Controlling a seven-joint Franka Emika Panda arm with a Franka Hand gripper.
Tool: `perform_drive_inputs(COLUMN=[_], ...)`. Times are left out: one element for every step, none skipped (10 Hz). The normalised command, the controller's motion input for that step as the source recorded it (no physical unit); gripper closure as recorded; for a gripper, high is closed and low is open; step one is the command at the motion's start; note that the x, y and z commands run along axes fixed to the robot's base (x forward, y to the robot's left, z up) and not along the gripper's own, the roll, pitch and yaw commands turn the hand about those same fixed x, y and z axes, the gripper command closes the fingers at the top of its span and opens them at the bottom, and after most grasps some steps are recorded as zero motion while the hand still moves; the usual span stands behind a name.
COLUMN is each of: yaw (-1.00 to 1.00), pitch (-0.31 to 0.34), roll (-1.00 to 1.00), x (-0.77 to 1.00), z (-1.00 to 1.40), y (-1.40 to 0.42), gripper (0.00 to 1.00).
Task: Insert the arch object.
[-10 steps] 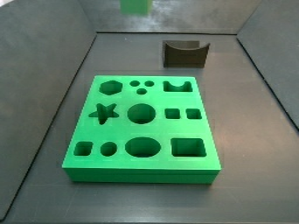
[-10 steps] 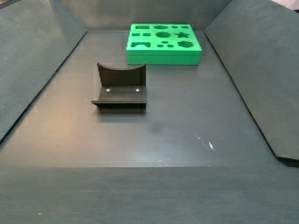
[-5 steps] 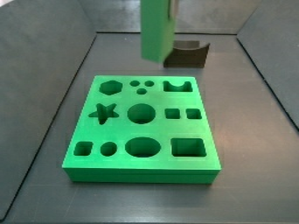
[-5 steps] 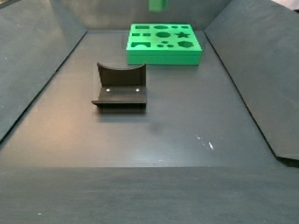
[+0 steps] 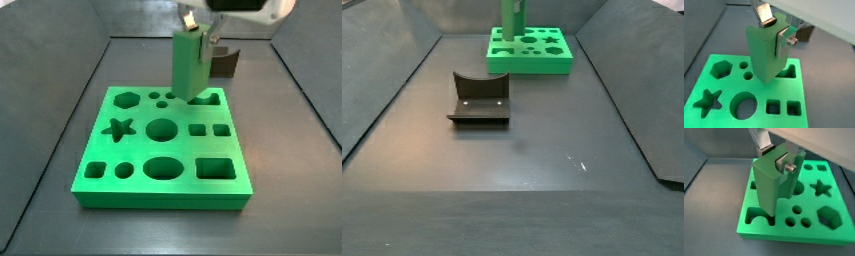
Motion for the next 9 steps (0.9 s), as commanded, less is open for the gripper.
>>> perform_drive_inputs(yaw=[-0.85, -0.89, -0.97, -1.0, -0.99, -0.97, -0.97, -0.95, -0.9], pitch=[-0.176, -0.124, -0.033, 0.0, 0.0, 0.0, 0.0, 0.0, 0.026], roll=[-0.19, -0.16, -0.1, 0.0, 0.0, 0.0, 0.0, 0.0, 0.01], x=[0.0, 0.0, 0.03, 0.01, 0.0, 0.0, 0.0, 0.0, 0.01], z=[-0.34, -0.35, -0.36, -0.24, -0.21, -0.16, -0.14, -0.13, -0.14], y=[-0.01, 0.0, 0.0, 0.0, 0.0, 0.01, 0.02, 0.03, 0.07], gripper=[1.0, 1.0, 1.0, 1.0, 1.0, 1.0, 1.0, 1.0, 1.0])
